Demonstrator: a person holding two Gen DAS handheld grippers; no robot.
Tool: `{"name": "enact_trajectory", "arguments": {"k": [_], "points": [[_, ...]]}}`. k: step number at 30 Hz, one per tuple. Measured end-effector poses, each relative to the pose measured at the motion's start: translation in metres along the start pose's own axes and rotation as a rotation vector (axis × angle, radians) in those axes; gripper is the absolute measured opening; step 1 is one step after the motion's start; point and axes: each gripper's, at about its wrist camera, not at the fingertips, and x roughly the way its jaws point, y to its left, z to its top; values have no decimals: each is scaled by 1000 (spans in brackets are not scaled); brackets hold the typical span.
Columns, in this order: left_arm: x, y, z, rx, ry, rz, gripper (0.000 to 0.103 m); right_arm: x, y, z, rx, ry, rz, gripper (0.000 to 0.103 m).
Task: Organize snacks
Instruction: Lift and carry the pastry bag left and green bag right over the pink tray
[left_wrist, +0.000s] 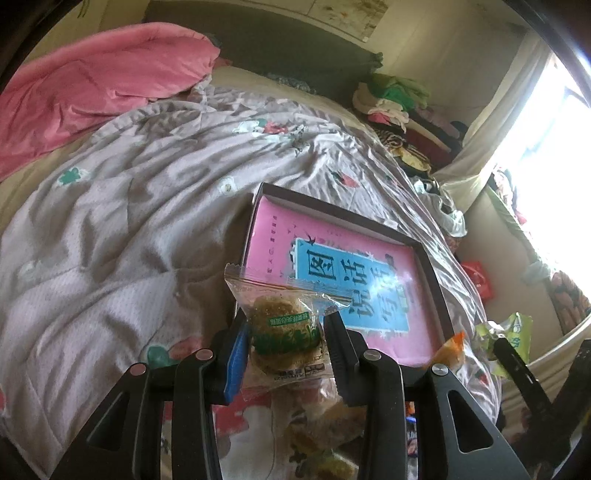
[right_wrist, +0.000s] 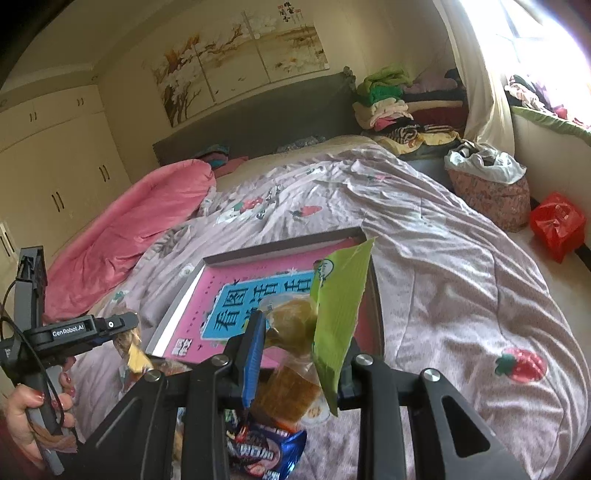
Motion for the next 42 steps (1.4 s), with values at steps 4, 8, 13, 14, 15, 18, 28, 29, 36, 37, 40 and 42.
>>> {"name": "enact_trajectory", "arguments": {"k": [4, 8, 13, 14, 15, 18, 28, 29, 36, 37, 40, 42], "points": [[11, -1, 7, 3, 7, -8, 40, 6, -1, 10, -3, -6, -11, 30], [22, -2, 13, 11, 16, -16, 40, 14, -2, 16, -1, -4, -18, 30], [35, -4, 17, 27, 34, -23, 40, 29, -3, 23, -4, 12, -26, 30], [37, -4, 18, 28, 37, -25, 40, 32, -3, 25, -4, 18, -27, 30], [39, -3, 18, 28, 39, -26, 40, 34, -3, 26, -4, 20, -30, 30], [47, -3, 18, 38, 50, -25, 40, 42, -5, 29, -5, 31, -39, 30], [61, -6, 13, 94, 67, -18, 40, 71, -11, 28, 5, 97, -59, 24], [62, -6, 12, 97, 70, -20, 40, 74, -12, 27, 8, 106, -59, 24], [72, -7, 8, 116, 96, -25, 40, 84, -23, 17, 47, 162, -64, 24], [74, -7, 7, 120, 106, -24, 40, 84, -23, 16, 51, 166, -64, 24], [79, -8, 4, 127, 121, -22, 41, 84, -27, 14, 70, 174, -62, 24], [80, -9, 3, 133, 127, -22, 41, 84, -28, 13, 77, 177, -59, 24]]}}
